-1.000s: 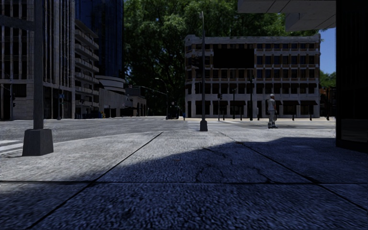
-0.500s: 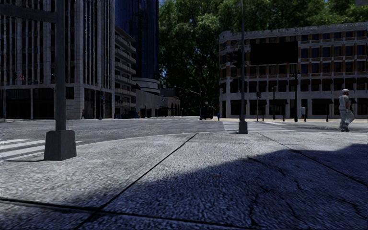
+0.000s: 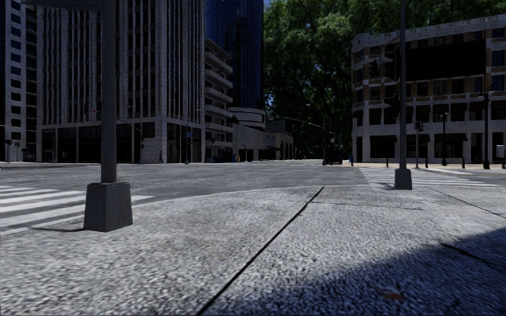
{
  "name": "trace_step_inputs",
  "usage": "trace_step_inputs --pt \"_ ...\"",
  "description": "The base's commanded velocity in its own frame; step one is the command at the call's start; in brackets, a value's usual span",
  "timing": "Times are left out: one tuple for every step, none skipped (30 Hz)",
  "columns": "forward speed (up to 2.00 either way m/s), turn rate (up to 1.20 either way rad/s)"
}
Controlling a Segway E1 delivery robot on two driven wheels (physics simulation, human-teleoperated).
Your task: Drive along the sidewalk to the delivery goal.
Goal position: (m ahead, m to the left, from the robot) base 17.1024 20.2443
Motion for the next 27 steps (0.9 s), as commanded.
trace_step_inputs --pt "1.61 0.00" --pt "1.61 0.00" --pt "1.63 0.00" --pt "1.64 0.00" --pt "1.64 0.00" --pt "1.64 0.00" --pt "1.64 0.00" --pt "1.64 0.00" --pt "1.64 0.00" --pt "1.64 0.00" --pt "1.64 0.00" --pt "1.64 0.00" --pt "1.64 0.00" --pt "1.64 0.00" --pt "1.64 0.00" --pt "1.64 0.00" --pt "1.64 0.00" --pt "1.64 0.08" --pt "1.64 0.08" --pt "1.64 0.17" --pt "1.64 0.25" --pt "1.64 0.25" --pt "1.64 0.32" --pt "1.62 0.35" --pt "1.62 0.35" --pt "1.62 0.38" --pt "1.62 0.40"
